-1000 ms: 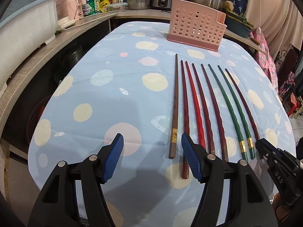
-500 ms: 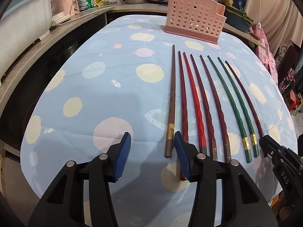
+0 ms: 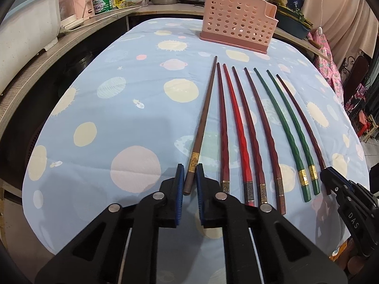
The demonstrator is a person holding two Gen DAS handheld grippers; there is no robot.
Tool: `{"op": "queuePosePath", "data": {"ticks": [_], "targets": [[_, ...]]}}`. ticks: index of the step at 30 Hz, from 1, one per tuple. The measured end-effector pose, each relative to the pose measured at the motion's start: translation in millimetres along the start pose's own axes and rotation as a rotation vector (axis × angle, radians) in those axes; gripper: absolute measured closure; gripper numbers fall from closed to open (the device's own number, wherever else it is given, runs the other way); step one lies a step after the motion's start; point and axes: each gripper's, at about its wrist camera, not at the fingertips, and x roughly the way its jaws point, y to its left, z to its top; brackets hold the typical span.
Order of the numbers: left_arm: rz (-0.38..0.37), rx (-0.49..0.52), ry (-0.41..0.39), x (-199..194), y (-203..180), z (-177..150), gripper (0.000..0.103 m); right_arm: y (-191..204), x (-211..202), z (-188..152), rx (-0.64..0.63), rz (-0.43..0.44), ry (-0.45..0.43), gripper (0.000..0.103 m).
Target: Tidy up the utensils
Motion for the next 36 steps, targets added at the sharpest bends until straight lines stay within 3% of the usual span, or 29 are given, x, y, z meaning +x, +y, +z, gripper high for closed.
{"op": "queuePosePath", "data": {"ticks": [15,33,36], "targets": [[-0.026,-0.02,-0.031,-29.1,8.3,1.2,0.094,-2.4,-15.2,-1.1,0.024,0.012,-0.024,0.096],[-0.059,-0.056,-0.189,-102.6,19.3,38.0,0.095,-16.6,-89.8,42.8,0.055,0.024,-0.228,0.096],[-0.057,-0.051,-0.227,-115.2,20.0,49.1,0.1,-20.7,-103.4,57.1,0.065,0.037,-0.266,0.096]]}}
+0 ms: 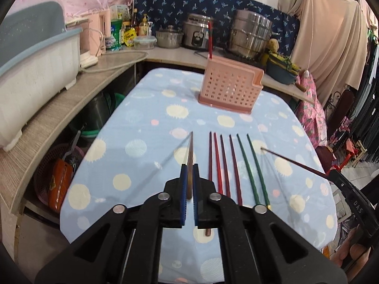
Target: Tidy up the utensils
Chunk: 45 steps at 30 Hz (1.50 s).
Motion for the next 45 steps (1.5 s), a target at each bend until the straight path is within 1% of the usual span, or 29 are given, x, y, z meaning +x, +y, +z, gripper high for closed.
{"op": "queuePosePath", "data": {"ticks": [5,7,10,12,13,14,16,17,23,29,33,35,38,39,40,45], "targets": [[-0.003,-0.001,-0.064,-10.8,-1.7,28.1,0.1,-0.5,-8.9,24.8,-0.012,-0.002,-0.048,0.096],[0.001,-0.005,-0.075,-11.6,-1.5,37.5,0.1,-0.4,-11.5,33.7,-0.013,-0.003,-0.067,0.096],[0.003,-0.013,-0.054,-6.4,2.1,37.2,0.098,-0.5,-15.1,40.7,-0.009,-0.003,-0.085,0.096],[0.013,-0.014,-0.017,4.2,7.0,27.5,0.096,-0.1,-15.8,40.9,-0.009,-0.001,-0.085,0.096],[0.016,-0.014,0.002,9.5,9.0,22.5,0.089,-0.2,-16.1,39.9,-0.008,0.0,-0.083,0.096],[0.017,-0.019,0.029,16.8,11.9,14.6,0.085,-0.4,-15.9,38.5,-0.007,0.002,-0.079,0.096],[0.012,-0.022,0.084,31.8,16.4,-4.2,0.065,-0.5,-15.9,36.3,-0.002,0.004,-0.074,0.096],[0.017,-0.022,0.102,37.6,17.5,-12.8,0.064,-0.6,-16.7,34.8,0.0,0.005,-0.073,0.096],[0.005,-0.011,0.224,72.0,19.8,-57.3,0.064,-0.2,-18.8,32.3,0.005,0.007,-0.073,0.096],[-0.004,0.005,0.253,83.1,17.1,-71.3,0.065,-0.2,-20.3,29.3,0.011,0.004,-0.068,0.096],[-0.007,0.011,0.275,89.0,14.9,-76.9,0.072,0.4,-20.2,28.3,0.014,0.001,-0.063,0.096],[0.001,0.019,0.27,89.8,13.2,-78.4,0.076,0.0,-19.9,28.4,0.016,0.001,-0.062,0.096],[-0.005,0.019,0.274,90.7,12.6,-78.1,0.087,-0.2,-19.8,28.3,0.016,0.002,-0.062,0.096],[-0.008,0.02,0.277,91.1,12.7,-78.3,0.093,-0.2,-19.9,28.3,0.016,0.002,-0.062,0.096],[-0.011,0.019,0.279,91.2,12.6,-78.7,0.095,-0.3,-19.9,28.3,0.016,0.001,-0.062,0.096],[-0.015,0.019,0.279,88.9,11.4,-78.7,0.096,-0.8,-20.0,27.8,0.019,0.003,-0.061,0.096]]}}
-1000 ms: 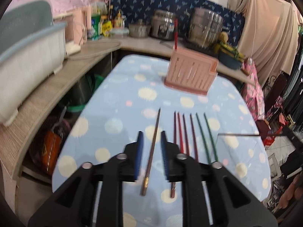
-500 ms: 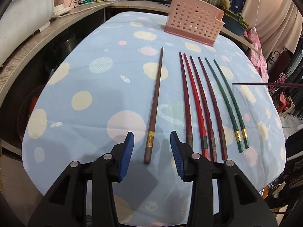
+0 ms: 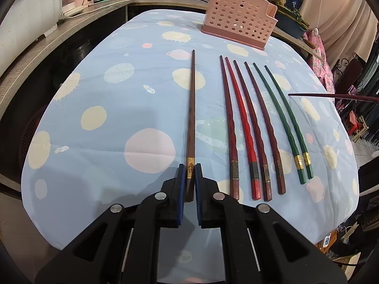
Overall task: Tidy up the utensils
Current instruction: 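Carry the brown chopstick into the pink holder with the left gripper while the right carries its chopstick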
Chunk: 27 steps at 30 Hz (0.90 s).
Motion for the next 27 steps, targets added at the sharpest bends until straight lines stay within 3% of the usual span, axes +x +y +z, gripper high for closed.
{"op": "queuePosePath", "data": {"ticks": [4,10,17,27], "targets": [[0.002,-0.012,-0.024,-14.5,0.4,4.3,0.096,-0.4,0.6,-0.3,-0.003,-0.001,-0.003,0.096],[-0.013,-0.013,-0.137,-61.8,-1.8,32.4,0.096,0.1,-0.1,7.1,-0.007,0.009,-0.023,0.096],[-0.011,0.003,-0.261,-108.6,-8.0,89.2,0.096,5.4,0.1,38.1,-0.017,0.042,-0.067,0.096],[-0.062,0.02,-0.363,-140.8,-26.7,174.2,0.096,14.3,20.5,93.2,-0.02,0.102,-0.093,0.096]]}}
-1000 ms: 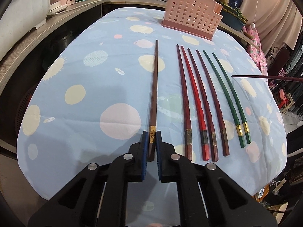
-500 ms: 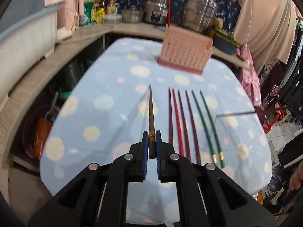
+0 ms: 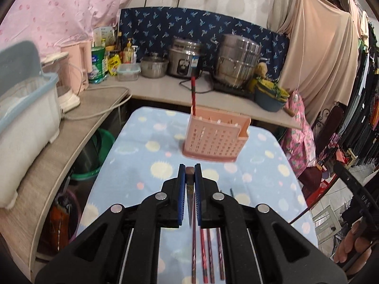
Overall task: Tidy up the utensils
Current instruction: 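Carry the brown chopstick into the pink holder with the left gripper while the right carries its chopstick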
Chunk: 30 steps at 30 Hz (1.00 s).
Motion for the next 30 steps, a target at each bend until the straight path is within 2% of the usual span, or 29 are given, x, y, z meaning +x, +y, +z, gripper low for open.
{"op": "queuePosePath", "data": {"ticks": [8,18,23,30], "targets": [[-0.031,-0.009,-0.113,5.4,-21.7,79.4,0.096,8.3,33.2,67.5,0.006,0.055,-0.08,0.096],[-0.008,-0.025,-0.3,37.3,-51.0,173.9,0.096,26.6,102.4,158.0,0.021,0.074,-0.2,0.096],[0.007,-0.055,-0.314,76.7,-48.5,198.3,0.096,28.1,141.0,176.2,0.031,0.076,-0.217,0.096],[0.054,-0.036,-0.26,126.1,-41.4,187.0,0.096,19.1,192.5,166.5,0.038,0.064,-0.166,0.096]]}}
